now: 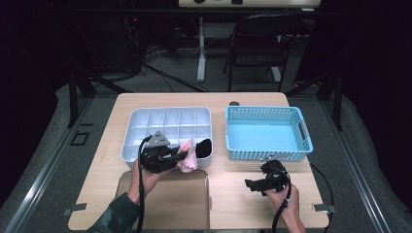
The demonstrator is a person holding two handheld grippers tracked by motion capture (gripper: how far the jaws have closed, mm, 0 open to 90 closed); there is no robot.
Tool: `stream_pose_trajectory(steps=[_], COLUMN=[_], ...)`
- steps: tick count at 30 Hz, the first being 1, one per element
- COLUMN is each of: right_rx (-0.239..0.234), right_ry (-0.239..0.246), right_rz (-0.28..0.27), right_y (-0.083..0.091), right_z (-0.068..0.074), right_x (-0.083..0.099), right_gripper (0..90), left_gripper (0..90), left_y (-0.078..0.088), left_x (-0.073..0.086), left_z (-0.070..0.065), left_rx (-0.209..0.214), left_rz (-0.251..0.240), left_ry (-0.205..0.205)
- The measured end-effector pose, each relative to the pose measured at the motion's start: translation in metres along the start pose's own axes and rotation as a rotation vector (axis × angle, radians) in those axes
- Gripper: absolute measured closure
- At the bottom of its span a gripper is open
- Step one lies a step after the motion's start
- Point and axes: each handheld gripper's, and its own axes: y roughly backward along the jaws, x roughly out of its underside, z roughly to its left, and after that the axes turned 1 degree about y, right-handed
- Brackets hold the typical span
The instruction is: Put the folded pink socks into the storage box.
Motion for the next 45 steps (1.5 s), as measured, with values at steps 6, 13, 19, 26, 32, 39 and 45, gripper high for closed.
stream_pose_trajectory(steps=[6, 13, 19, 26, 32, 39, 45], right_rx=[0.005, 0.004, 0.003, 0.002, 0.004, -0.001, -0.002], right_ry=[-0.001, -0.007, -0.008, -0.008, -0.008, -0.004, -0.005], right_rz=[-0.001, 0.004, 0.005, 0.005, 0.005, 0.013, 0.016], right_y=[0.0, 0.0, 0.0, 0.0, -0.001, -0.001, -0.003], right_z=[-0.001, -0.002, -0.002, -0.001, -0.002, -0.001, -0.001], right_x=[0.0, 0.0, 0.0, 0.0, 0.0, 0.0, 0.0], right_gripper=[5.5, 5.5, 5.5, 5.4, 4.9, 3.3, 3.5], left_gripper=[72.8, 72.8, 72.8, 72.8, 72.7, 72.6, 72.6], left_y=[0.004, 0.01, 0.017, 0.02, 0.019, 0.013, 0.001], left_x=[0.001, 0.0, -0.001, -0.001, 0.002, 0.007, 0.014], left_z=[0.008, 0.018, 0.028, 0.035, 0.043, 0.053, 0.062], left_rx=[-0.038, -0.069, -0.105, -0.15, -0.206, -0.261, -0.3], left_rz=[-0.008, -0.021, -0.034, -0.043, -0.045, -0.041, -0.013], left_ry=[0.009, 0.024, 0.036, 0.042, 0.04, 0.045, 0.043])
